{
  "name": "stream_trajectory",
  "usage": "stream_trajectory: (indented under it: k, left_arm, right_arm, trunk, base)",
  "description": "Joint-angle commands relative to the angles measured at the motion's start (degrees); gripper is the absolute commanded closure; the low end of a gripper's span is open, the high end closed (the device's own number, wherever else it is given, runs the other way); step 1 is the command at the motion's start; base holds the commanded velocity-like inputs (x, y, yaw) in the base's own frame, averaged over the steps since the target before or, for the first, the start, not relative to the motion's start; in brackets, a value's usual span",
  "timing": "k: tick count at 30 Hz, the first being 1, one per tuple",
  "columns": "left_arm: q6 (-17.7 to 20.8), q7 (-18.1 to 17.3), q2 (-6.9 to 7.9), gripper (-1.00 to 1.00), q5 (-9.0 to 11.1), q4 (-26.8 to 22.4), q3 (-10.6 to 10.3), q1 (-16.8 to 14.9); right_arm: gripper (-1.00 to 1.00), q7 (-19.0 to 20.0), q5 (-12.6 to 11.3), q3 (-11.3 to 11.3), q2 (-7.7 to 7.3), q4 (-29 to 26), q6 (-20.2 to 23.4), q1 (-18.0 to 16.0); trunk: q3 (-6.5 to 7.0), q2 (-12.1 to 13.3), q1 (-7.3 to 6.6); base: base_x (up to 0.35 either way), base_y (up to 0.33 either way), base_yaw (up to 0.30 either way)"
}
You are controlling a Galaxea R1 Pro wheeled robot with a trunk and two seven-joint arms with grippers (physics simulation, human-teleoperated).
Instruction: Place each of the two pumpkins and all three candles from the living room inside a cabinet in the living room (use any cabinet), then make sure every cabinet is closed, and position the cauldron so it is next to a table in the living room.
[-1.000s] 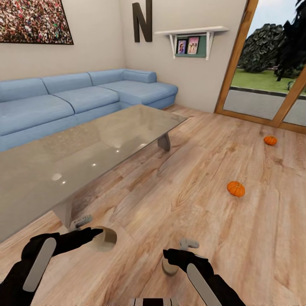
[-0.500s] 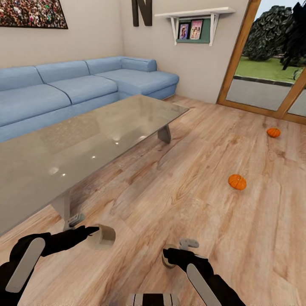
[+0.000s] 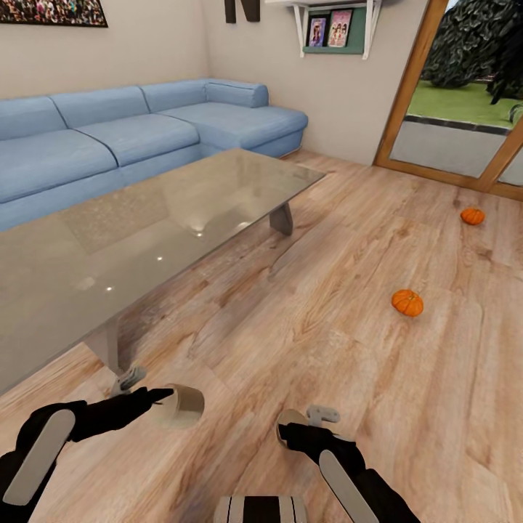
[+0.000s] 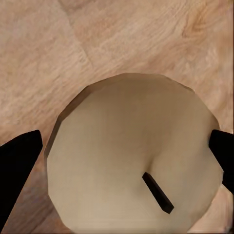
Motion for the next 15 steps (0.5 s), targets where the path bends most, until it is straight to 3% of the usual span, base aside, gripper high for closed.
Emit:
stream_trajectory:
  k: [1,4,6,9,15]
  left_arm:
    - [0.26,-1.40,0.87,1.00,2.07,-0.17,0.05,0.79]
    - [0.20,-5.85,4.24,1.00,9.42,-0.46,-0.36,2.66]
    - [0.18,-8.66,5.53,1.00,11.77,-0.49,-0.46,3.18]
    - [0.18,-11.75,6.20,1.00,13.06,-0.49,-0.52,3.66]
    - [0.18,-18.37,6.68,1.00,13.44,-0.29,-0.41,4.71]
  right_arm:
    - [-1.00,-0.57,-0.57,0.19,-0.06,-0.11,0.02,-0.05]
    - [-1.00,-0.55,-0.57,0.19,-0.06,-0.08,0.02,-0.05]
    - [-1.00,-0.55,-0.57,0.19,-0.03,-0.06,0.02,-0.05]
    - [-1.00,-0.55,-0.57,0.19,-0.05,-0.05,0.02,-0.05]
    - [-1.00,-0.55,-0.57,0.19,-0.06,0.08,0.02,-0.05]
  trunk:
    - [-0.04,-0.02,-0.01]
    - [-0.04,-0.02,-0.01]
    - [-0.04,-0.02,-0.01]
    - [-0.04,-0.02,-0.01]
    - [-0.04,-0.02,-0.01]
  base:
    - [0.000,0.000,0.000]
    - [0.000,0.000,0.000]
    - [0.000,0.000,0.000]
    - [0.000,0.000,0.000]
    - [0.000,0.000,0.000]
